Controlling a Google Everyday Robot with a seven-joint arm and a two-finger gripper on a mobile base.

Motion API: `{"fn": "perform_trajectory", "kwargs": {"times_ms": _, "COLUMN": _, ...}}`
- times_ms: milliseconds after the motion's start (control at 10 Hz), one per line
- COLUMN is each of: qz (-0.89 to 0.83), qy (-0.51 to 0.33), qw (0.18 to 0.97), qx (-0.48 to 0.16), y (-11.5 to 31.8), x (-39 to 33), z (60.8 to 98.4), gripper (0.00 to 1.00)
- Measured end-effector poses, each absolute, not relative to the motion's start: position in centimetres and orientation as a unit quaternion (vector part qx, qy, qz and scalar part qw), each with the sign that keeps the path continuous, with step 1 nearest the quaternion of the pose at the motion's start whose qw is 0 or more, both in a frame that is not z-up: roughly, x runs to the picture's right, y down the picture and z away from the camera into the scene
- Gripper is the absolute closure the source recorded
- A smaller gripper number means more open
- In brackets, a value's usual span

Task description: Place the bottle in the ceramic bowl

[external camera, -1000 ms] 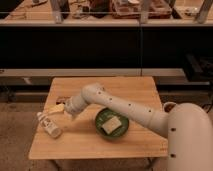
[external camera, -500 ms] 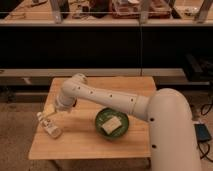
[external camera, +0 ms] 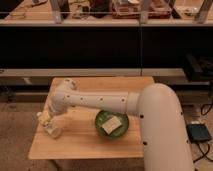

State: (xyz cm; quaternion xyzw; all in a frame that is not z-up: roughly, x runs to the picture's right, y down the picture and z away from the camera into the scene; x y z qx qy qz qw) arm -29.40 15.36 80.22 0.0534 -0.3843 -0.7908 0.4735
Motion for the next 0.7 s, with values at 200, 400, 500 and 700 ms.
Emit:
{"fn": "perform_trajectory", "kwargs": {"times_ms": 200, "qz": -0.787, "qy": -0.414, "qw": 0.457, "qx": 0.032, "y": 17.4, "x": -29.9, "z": 79.1, "gripper": 0.2}}
{"fn": "perform_trajectory", "kwargs": {"times_ms": 400, "qz": -0.788, "qy": -0.428, "qw": 0.442, "qx": 0.013, "y": 18.5, "x": -30.0, "z": 78.8, "gripper": 0.2}}
{"fn": "perform_trajectory", "kwargs": {"times_ms": 500, "qz": -0.79, "qy": -0.427, "qw": 0.44, "qx": 0.008, "y": 18.7, "x": -29.8, "z": 79.1, "gripper": 0.2}}
{"fn": "perform_trajectory", "kwargs": {"times_ms": 700, "qz": -0.792, "qy": -0.42, "qw": 0.443, "qx": -0.002, "y": 18.7, "x": -29.4, "z": 80.3, "gripper": 0.2}}
